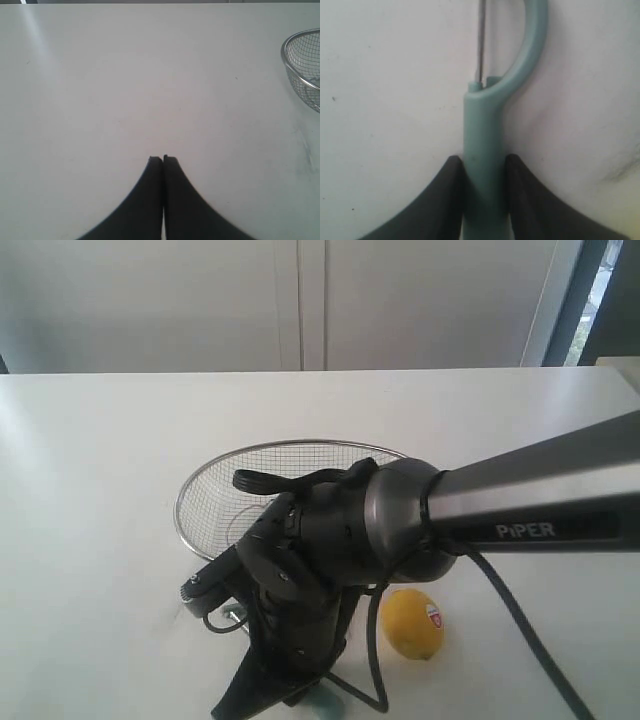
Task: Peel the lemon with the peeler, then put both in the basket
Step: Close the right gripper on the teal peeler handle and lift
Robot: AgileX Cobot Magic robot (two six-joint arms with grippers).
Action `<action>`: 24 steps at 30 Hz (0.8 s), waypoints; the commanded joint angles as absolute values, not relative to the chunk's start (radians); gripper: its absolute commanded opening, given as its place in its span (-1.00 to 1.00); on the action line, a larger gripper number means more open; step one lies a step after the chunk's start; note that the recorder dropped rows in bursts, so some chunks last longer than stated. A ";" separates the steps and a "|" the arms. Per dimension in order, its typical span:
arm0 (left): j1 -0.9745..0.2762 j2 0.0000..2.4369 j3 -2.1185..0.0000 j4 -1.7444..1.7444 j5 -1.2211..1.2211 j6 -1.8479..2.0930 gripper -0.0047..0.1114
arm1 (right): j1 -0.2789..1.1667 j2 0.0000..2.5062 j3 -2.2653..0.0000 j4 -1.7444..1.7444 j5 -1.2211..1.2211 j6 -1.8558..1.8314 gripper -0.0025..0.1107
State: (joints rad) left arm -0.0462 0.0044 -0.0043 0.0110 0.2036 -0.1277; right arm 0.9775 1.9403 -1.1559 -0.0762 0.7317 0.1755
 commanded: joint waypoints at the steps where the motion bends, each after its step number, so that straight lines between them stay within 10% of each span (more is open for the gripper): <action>1: -0.043 0.000 0.000 0.009 0.203 -0.132 -0.92 | 0.977 1.945 -1.155 -0.078 0.734 0.190 -0.96; 24: -0.043 0.000 0.000 0.009 0.203 -0.132 -0.92 | 0.977 1.770 -1.155 -0.075 0.737 0.214 -0.96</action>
State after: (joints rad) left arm -0.0462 0.0044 -0.0043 0.0110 0.2036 -0.1277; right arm 0.9775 1.7991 -1.1559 -0.0762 0.7339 0.1894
